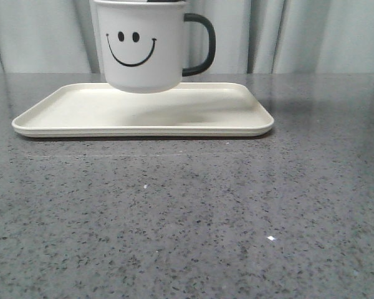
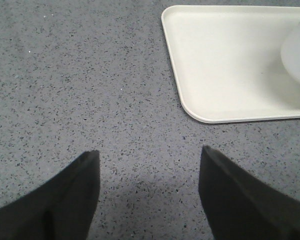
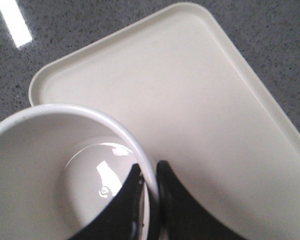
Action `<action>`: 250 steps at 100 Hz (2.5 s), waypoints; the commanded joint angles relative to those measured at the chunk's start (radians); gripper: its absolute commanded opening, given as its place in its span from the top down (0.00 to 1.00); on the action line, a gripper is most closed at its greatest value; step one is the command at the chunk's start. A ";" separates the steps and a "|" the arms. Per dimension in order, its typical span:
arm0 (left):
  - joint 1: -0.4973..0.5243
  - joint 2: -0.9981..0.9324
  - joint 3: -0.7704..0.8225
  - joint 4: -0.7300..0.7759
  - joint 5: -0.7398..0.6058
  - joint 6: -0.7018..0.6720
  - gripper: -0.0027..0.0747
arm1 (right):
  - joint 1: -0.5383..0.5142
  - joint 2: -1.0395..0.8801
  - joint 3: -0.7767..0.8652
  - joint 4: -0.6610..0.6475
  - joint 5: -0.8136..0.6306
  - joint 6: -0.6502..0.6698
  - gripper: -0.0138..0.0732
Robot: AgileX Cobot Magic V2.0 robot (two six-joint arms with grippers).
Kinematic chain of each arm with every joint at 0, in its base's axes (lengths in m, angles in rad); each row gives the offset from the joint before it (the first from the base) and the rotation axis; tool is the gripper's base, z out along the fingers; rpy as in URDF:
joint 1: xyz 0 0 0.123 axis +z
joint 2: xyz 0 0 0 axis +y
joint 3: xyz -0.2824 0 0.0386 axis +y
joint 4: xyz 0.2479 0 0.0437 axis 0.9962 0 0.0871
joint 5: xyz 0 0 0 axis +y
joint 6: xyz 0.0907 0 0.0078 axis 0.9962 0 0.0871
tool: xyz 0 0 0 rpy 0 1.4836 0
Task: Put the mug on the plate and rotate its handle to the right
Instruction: 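Grip the mug rim with the right gripper and rotate the handle outward, then release the mug rim and lift the right gripper out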
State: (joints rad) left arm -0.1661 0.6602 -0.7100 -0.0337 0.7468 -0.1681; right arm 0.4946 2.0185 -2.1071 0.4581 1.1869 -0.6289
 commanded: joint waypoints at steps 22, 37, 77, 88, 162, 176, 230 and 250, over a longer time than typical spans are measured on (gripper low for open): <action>0.001 -0.001 -0.027 -0.003 -0.072 -0.010 0.41 | -0.010 0.051 -0.180 0.048 0.103 -0.091 0.91; 0.001 -0.001 -0.027 -0.003 -0.072 -0.010 0.41 | -0.010 0.066 -0.189 0.048 0.100 -0.105 0.91; 0.001 -0.001 -0.027 -0.003 -0.072 -0.010 0.41 | -0.010 0.085 -0.189 0.048 0.082 -0.137 0.91; 0.001 -0.001 -0.027 -0.003 -0.072 -0.010 0.41 | -0.010 0.097 -0.189 0.048 0.082 -0.143 0.91; 0.001 -0.001 -0.027 -0.003 -0.078 -0.010 0.41 | -0.019 0.132 -0.189 0.049 0.074 -0.143 0.91; 0.001 -0.001 -0.027 -0.003 -0.088 -0.010 0.41 | -0.025 0.131 -0.189 0.049 0.074 -0.140 0.82; 0.001 -0.001 -0.027 -0.003 -0.090 -0.010 0.41 | -0.035 0.048 -0.189 0.049 0.029 -0.041 0.32; 0.001 -0.001 -0.027 -0.003 -0.086 -0.010 0.41 | -0.072 -0.061 -0.188 0.048 0.080 0.028 0.32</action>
State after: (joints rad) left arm -0.1661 0.6602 -0.7100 -0.0337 0.7274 -0.1681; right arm 0.4461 2.0767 -2.2670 0.4790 1.2472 -0.6302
